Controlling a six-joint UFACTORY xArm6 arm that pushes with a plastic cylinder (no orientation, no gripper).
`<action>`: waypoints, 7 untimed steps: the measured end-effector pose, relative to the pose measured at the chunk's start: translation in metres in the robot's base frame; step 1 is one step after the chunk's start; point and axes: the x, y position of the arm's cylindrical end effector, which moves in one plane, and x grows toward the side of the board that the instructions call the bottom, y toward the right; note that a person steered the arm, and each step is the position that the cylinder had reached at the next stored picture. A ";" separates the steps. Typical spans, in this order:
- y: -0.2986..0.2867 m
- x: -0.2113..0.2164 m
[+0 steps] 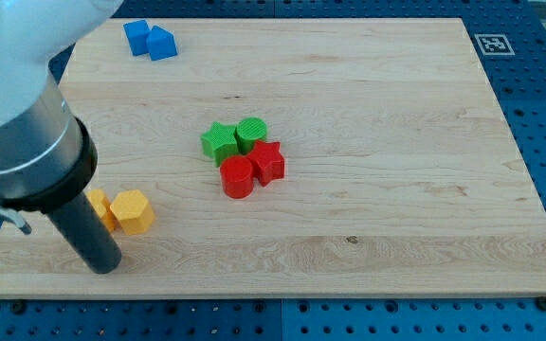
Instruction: Move the arm towards the top left
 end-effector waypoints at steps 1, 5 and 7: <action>-0.031 0.011; -0.128 -0.032; -0.119 -0.090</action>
